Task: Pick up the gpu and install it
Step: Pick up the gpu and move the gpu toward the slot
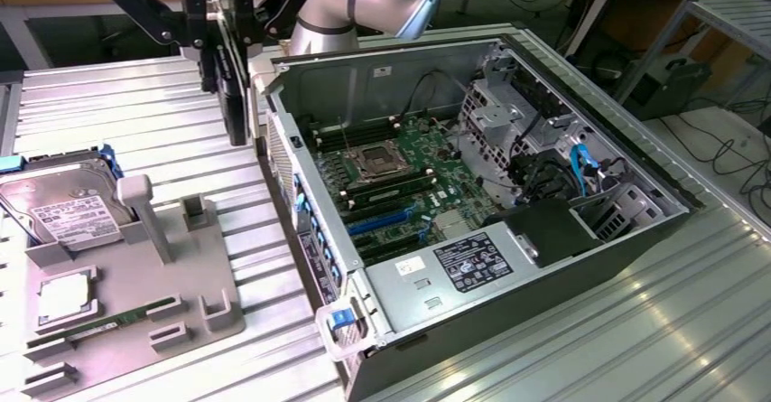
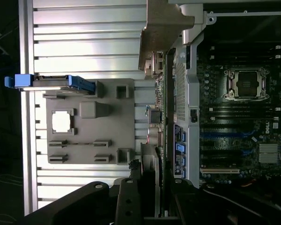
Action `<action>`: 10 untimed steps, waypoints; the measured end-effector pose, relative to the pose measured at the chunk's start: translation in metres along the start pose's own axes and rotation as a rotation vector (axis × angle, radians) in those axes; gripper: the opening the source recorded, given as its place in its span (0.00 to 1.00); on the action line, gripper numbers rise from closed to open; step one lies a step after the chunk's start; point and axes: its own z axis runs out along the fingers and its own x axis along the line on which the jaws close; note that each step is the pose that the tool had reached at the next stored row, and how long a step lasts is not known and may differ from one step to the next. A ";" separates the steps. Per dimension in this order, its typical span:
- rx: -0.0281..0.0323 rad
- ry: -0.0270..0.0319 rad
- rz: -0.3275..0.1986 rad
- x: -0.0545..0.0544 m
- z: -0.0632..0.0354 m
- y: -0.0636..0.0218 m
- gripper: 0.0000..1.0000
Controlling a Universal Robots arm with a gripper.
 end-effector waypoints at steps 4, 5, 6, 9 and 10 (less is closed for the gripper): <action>0.0000 0.0000 0.000 -0.004 -0.0002 0.0001 0.27; 0.0000 -0.0001 0.000 -0.005 -0.0002 0.0001 0.27; 0.0000 0.0000 0.000 -0.006 -0.0002 0.0001 0.27; 0.0000 0.0000 0.000 -0.010 -0.0004 0.0001 0.27; 0.0000 0.0000 0.000 -0.011 -0.0004 0.0001 0.27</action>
